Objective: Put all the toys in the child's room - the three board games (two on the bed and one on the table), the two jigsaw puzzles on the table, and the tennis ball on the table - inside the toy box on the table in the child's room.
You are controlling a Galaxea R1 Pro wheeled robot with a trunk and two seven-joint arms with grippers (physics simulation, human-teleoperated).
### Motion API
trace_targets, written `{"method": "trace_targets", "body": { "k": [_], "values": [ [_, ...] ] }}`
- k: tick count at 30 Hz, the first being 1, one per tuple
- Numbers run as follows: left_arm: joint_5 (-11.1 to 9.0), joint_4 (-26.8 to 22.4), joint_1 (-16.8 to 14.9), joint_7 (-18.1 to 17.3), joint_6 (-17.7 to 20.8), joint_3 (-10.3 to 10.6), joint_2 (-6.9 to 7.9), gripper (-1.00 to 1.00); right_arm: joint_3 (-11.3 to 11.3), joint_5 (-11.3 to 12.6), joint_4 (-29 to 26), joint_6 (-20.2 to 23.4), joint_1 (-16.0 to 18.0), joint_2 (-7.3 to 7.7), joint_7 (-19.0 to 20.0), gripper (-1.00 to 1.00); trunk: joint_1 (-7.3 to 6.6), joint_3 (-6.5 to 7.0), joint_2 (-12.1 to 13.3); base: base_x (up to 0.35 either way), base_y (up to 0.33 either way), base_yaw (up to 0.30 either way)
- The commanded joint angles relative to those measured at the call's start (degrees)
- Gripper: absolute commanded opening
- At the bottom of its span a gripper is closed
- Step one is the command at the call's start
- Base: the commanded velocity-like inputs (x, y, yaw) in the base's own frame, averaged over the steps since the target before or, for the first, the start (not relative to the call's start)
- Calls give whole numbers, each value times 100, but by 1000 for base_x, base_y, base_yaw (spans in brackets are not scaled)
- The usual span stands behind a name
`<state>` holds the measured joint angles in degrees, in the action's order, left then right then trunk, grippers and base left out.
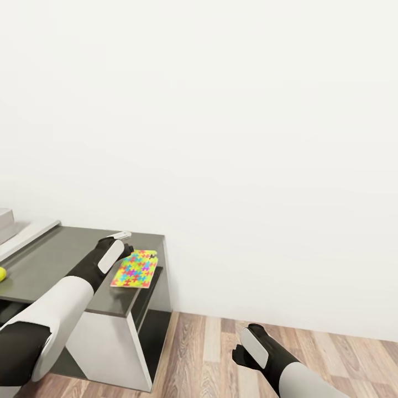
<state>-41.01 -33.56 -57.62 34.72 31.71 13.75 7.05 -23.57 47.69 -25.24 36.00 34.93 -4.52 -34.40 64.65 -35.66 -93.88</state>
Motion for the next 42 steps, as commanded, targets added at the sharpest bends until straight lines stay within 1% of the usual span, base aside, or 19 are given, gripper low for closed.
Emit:
{"method": "trace_targets", "body": {
  "k": [1,10,25,30,31,34,35,38,39,42],
  "values": [
    [-60,-10,-4,53,11,46,11,100,-43,56,-7,12,6,4,-49,100,1,-6,-3,91,104,0],
    [-55,-10,-4,57,18,58,-8,100,-43,56,-7,12,6,4,-49,100,1,-6,-3,119,109,0],
    [-49,-10,-4,57,25,72,-36,100,-36,58,-17,10,6,13,-40,100,1,-6,-3,10,8,0],
    [-60,-10,-4,6,192,50,-12,100,-17,67,-42,11,-19,57,5,100,1,-6,-3,0,0,0],
    [-65,-10,-4,-105,307,42,-2,100,-12,69,-58,12,-25,100,33,100,1,-6,-3,0,0,0],
    [-69,-10,-4,-435,486,3,20,100,11,74,-115,10,-31,196,136,100,1,-6,-3,0,0,0],
    [-71,-10,-4,-759,607,-56,54,100,23,77,-187,7,-37,269,268,100,1,-6,-3,0,0,0],
    [-72,-15,-4,-1320,799,-174,160,100,38,86,-340,5,-42,396,565,100,1,-6,-3,0,0,0],
    [-73,-23,-4,-1705,947,-258,259,100,44,94,-447,3,-44,490,810,100,1,-6,-3,0,0,0],
    [-73,-54,-4,-2272,1190,-387,425,100,49,101,-566,-1,-41,624,1191,100,1,-6,-3,0,0,0]
  ]
}}
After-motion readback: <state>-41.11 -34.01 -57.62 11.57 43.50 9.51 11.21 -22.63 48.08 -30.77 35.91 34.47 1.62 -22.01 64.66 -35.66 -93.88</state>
